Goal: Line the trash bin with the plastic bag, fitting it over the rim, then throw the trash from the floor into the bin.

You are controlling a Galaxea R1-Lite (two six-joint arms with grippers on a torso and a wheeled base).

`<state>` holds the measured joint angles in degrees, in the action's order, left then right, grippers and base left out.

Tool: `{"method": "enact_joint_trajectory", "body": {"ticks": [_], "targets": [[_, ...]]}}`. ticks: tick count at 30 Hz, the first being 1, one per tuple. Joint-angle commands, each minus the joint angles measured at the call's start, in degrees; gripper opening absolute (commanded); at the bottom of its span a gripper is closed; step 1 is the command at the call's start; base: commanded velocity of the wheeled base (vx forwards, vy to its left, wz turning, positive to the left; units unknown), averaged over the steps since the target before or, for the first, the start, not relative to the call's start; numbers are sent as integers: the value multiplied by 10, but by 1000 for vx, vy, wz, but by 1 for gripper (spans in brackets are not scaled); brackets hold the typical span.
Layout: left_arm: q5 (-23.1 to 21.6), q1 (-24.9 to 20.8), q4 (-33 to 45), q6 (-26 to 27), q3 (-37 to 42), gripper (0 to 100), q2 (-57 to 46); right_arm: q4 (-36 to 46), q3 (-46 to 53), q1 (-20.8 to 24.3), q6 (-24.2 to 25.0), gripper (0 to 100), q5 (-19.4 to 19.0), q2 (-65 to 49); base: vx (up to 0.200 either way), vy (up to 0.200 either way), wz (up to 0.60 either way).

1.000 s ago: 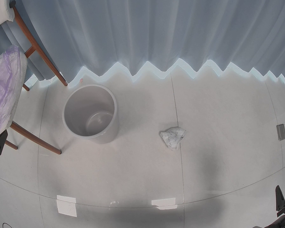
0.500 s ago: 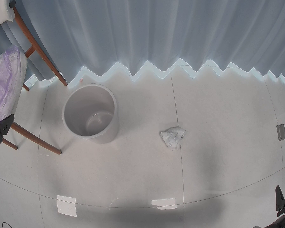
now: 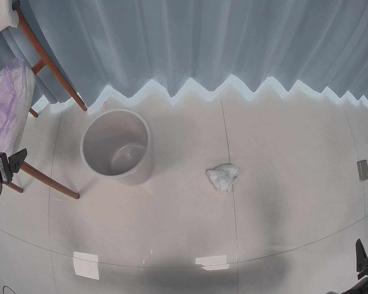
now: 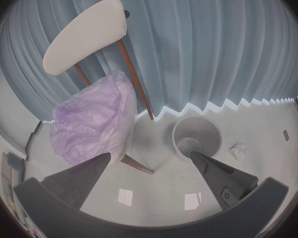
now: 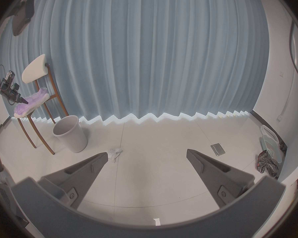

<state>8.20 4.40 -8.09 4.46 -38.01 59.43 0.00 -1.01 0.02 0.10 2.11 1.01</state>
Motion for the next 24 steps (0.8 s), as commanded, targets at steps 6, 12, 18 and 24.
{"method": "enact_joint_trajectory", "body": {"ticks": [6, 12, 18, 24], "targets": [[2, 9, -53, -11, -2, 100, 63, 0, 10, 0, 0, 100, 0, -10, 0, 0, 0], [2, 10, -72, -11, -6, 100, 86, 0, 10, 0, 0, 100, 0, -10, 0, 0, 0], [3, 17, -102, -11, -4, 100, 113, 0, 10, 0, 0, 100, 0, -10, 0, 0, 0], [2, 32, -115, -9, -3, 100, 127, 0, 10, 1, 0, 100, 0, -10, 0, 0, 0]]}}
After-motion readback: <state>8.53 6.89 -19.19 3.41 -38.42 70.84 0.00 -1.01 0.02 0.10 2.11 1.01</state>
